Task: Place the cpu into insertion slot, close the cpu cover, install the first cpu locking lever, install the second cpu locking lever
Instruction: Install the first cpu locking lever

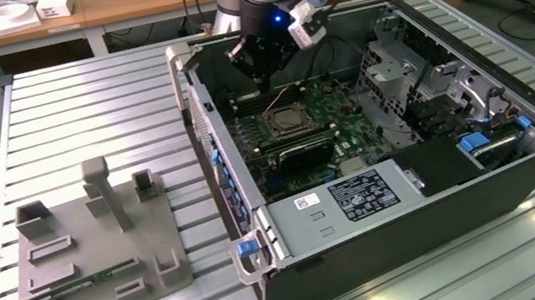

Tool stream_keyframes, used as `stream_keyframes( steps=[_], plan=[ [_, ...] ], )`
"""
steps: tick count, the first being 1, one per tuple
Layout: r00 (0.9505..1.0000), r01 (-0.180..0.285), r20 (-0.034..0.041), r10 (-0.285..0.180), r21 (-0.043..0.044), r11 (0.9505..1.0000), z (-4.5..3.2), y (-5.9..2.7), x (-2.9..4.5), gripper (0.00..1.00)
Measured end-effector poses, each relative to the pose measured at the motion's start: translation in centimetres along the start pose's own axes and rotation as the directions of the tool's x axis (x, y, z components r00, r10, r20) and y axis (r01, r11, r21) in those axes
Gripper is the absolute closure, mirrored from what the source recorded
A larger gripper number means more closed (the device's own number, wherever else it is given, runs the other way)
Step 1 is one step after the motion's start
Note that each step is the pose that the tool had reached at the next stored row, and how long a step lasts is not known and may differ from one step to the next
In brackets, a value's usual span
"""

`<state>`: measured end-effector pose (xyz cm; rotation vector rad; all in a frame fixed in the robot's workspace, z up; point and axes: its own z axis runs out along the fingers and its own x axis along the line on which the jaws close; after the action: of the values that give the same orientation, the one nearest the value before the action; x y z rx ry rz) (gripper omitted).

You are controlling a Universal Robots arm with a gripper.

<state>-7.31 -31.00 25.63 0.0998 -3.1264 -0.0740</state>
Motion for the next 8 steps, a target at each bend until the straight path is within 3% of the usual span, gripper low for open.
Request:
stream_keyframes(
  steps=[8],
  plan=[
    [1.0000, 0.000, 0.0001, 0.000, 0.0000, 1.0000, 0.32, -0.02, -0.05, 0.90]
  ],
)
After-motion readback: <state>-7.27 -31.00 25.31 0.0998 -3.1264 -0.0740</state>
